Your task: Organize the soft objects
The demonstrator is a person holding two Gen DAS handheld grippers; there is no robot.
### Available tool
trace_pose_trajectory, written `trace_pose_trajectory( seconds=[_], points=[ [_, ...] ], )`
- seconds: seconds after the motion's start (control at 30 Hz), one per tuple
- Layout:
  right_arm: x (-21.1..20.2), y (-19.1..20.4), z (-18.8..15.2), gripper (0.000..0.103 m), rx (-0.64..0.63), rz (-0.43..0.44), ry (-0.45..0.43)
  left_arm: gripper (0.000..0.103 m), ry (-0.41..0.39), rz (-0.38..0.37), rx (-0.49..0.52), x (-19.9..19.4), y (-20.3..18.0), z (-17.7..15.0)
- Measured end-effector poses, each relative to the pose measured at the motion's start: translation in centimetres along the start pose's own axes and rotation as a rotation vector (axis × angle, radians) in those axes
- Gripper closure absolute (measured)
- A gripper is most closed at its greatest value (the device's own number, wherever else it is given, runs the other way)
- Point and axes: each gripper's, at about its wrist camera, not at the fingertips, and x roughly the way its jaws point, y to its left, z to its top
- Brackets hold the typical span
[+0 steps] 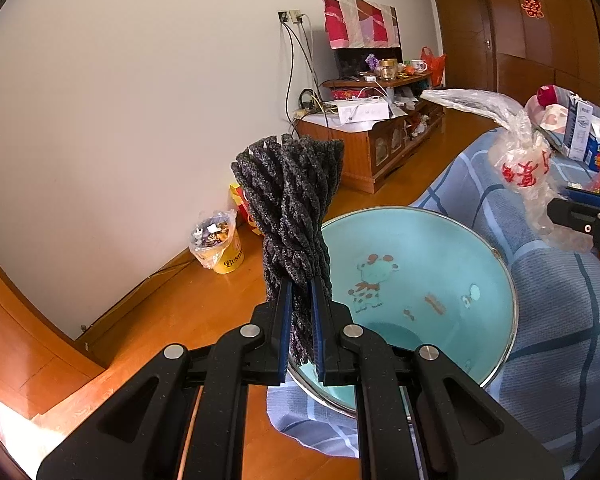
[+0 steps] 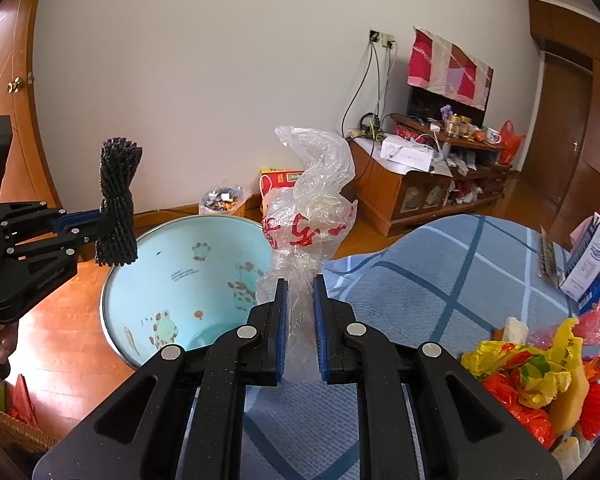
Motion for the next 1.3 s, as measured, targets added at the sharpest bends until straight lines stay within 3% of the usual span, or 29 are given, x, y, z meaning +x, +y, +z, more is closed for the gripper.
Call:
trace_pose_trajectory(
  seconds=[0.33,0.4,0.5,0.53,0.57,0.73,0.93,1.3],
  points=[
    [0.9,1.1,0.0,0.089,-0.031,0.031,0.023,0.090,0.008,-0.036,0.000,0.3,-0.3,0.1],
    [1.2,1.3,-0.1,0.081,-0.036,0.050,0.031,0.089,0.008,-0.046,-0.001,0.3,-0.4,0.0],
    [1.4,1.6,-0.2,0.071,-0.039,0.058,0.035,0.072,0.011,-0.067,-0.002,0.2,-0.8,-0.1],
    [1.4,1.6,-0.3,0.067,-0.038,0.059,0.037,0.062,0.009,-0.067,0.000,0.1,-0.9,-0.1],
    [1.5,1.6,-0.3,0.058,-0.037,0.061,0.040,0.059,0.007,-0.069,0.001,0.1,-1.0,-0.2],
    [1.3,1.1,-0.4,0.057,-0.027,0.053,0.040,0.054,0.010,-0.076,0.004,0.2,-1.4,-0.3],
    [-1.8,-1.3,-1.5,0.057,0.012,-0.033,0.007,0.041,0.019,-0.089,0.018,0.4,-2.7,-0.6],
    [-12.3,-12.2,-7.9,0.055,0.238,-0.316,-0.047,0.039,0.034,-0.192,0.155,0.5,-10.8,-2.0]
  ],
)
